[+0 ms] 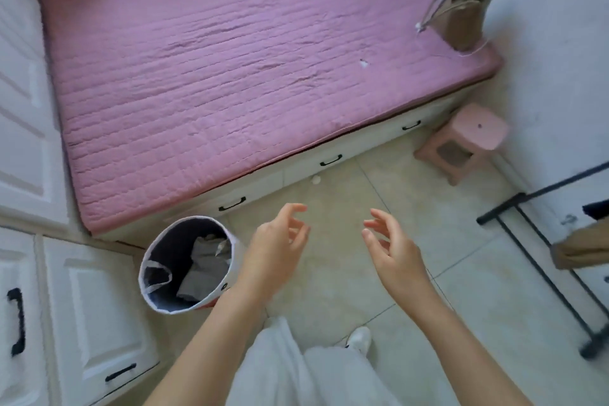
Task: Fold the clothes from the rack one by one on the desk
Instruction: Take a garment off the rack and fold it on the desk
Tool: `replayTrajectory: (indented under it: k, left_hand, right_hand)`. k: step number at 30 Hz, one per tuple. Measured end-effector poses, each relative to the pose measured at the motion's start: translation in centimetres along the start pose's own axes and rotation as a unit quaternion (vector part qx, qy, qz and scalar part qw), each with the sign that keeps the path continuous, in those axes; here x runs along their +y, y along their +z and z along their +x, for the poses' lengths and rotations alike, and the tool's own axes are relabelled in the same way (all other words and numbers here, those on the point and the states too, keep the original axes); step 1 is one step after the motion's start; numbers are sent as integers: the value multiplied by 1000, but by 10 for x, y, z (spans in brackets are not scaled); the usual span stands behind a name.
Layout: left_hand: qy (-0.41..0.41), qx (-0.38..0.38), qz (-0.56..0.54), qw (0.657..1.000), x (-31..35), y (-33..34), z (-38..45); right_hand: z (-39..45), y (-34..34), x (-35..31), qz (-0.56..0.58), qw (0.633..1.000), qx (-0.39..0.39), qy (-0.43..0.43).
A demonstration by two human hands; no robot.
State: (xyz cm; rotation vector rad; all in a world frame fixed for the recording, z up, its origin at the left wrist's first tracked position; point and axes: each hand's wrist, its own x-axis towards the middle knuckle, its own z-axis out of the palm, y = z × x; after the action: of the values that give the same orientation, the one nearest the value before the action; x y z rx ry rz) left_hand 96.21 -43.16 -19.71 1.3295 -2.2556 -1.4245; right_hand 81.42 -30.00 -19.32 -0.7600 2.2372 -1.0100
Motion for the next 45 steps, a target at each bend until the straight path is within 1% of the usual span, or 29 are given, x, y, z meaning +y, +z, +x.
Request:
replayTrajectory:
  k: [3, 6, 10, 15, 18, 22, 26, 30, 34, 37, 41, 45]
  left_hand:
    - [55, -63, 34, 996, 45, 39, 1]
    - [102, -127, 42, 986, 92, 88, -2]
    - [155, -199, 45, 967, 161, 175, -17]
    - [195, -296, 60, 933, 232, 291, -40]
    - [214, -326, 66, 919, 272, 346, -49]
    - [231, -333, 63, 912, 326, 405, -51]
    - [263, -312, 62, 911, 375, 444, -39]
    - [295, -296, 53, 907, 440, 483, -12]
    - [332, -289, 39, 897, 511, 517, 25]
    - [345, -277, 36, 896, 561, 542, 55]
    - [382, -281, 41, 879, 623, 577, 89]
    - [431, -259, 46, 863, 676, 607, 117]
  right_hand:
    - [-26, -57, 29, 15, 997, 61, 35]
    - [-54, -119, 64, 40, 989, 116, 80]
    - [-95, -208, 120, 66, 971, 193, 128]
    - [-124, -314, 180, 72, 950, 269, 139]
    - [-129, -372, 206, 79, 939, 307, 135]
    - [-120, -444, 232, 91, 922, 352, 132]
    - [-97, -503, 241, 94, 911, 382, 123]
    - [-63, -571, 245, 109, 899, 405, 122]
    - [-19, -637, 241, 145, 883, 435, 101]
    - [14, -685, 235, 171, 869, 456, 88]
    - [55, -743, 227, 194, 853, 479, 78]
    - [92, -797, 223, 231, 838, 490, 69]
